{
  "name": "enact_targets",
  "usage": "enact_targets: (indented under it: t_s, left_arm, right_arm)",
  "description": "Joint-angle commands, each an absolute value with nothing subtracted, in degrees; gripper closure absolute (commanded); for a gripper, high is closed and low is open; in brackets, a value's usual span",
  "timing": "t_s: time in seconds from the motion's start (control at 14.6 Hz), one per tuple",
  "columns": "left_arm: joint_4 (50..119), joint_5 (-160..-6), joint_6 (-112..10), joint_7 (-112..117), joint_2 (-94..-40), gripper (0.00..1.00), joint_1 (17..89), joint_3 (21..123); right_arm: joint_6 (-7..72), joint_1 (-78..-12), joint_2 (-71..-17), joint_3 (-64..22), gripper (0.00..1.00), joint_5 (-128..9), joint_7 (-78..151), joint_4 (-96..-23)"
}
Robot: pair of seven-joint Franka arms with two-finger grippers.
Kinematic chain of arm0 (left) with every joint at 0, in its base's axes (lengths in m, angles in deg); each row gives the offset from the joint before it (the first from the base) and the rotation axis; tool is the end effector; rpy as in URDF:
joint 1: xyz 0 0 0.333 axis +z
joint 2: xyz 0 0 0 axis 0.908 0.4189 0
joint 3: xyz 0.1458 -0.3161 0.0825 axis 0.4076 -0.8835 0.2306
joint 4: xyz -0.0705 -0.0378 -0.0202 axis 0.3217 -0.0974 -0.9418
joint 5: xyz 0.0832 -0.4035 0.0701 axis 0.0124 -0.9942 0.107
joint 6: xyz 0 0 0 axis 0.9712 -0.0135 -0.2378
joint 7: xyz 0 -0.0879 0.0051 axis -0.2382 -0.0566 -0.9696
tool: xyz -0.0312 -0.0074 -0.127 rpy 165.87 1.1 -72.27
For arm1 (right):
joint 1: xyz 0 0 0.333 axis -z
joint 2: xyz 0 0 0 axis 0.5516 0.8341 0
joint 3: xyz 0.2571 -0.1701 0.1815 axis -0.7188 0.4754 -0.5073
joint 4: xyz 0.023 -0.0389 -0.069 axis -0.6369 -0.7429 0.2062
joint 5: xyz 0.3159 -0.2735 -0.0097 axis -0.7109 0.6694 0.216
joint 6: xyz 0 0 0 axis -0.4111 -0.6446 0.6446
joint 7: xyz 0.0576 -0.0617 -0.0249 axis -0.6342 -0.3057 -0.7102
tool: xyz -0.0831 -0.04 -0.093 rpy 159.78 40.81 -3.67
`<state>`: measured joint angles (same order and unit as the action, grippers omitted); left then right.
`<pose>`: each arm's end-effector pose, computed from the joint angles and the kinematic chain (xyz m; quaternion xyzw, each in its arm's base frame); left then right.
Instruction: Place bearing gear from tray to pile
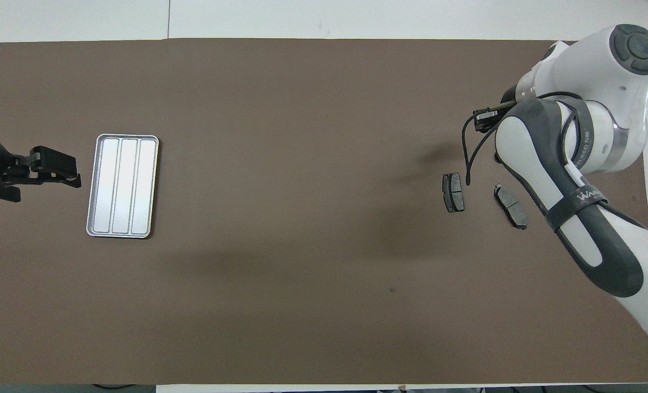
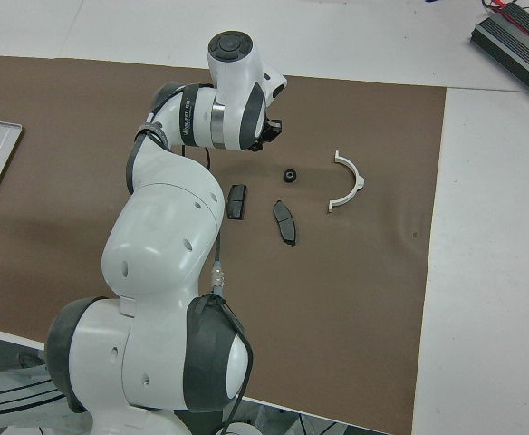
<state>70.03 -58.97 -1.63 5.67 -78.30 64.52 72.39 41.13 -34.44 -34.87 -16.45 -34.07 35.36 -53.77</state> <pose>0.5621 -0.0409 0.6155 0.9962 0.0770 -0.0398 0.0067 0.7086 0.0456 0.3490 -0.9950 -0.0838 -0.0320 0.0437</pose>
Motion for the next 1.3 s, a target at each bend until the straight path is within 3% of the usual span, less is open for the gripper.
enact_targets:
  t_s: [0.0,0.89,0.96,1.03,1.1,1.24]
  left_arm:
    - [71.2,-59.8,-1.2,6.1,-79.9,0.00,64.3,72.8]
    - [71.2,-59.8,-1.1,6.1,-79.9,0.00,64.3,72.8]
    - [71.3,-59.8,-1.1,6.1,-79.9,0.00,64.3,72.8]
    - [71.3,-59.8,-1.1,6.1,-79.9,0.00,64.3,72.8]
    - [71.2,-59.8,-1.1,6.1,-79.9,0.00,64.3,72.8]
    - [71.2,-59.8,-1.1,6.1,-79.9,0.00,64.3,72.8]
  right_arm:
    - [45.6,-33.0,-34.7,-17.0,1.00,-34.2,32.2,-57.4]
    - [49.8,-33.7,-32.3,-17.1,1.00,-34.2,31.6,-61.3]
    - [49.8,-33.7,-32.4,-17.1,0.74,-34.2,31.5,-61.1]
    - [49.5,-33.7,-32.6,-17.1,0.37,-34.2,31.6,-61.0]
    - [48.9,-33.7,-33.1,-17.1,0.14,-34.2,32.0,-60.8]
    - [46.1,-34.4,-35.9,-16.9,0.01,-34.2,34.0,-60.4]
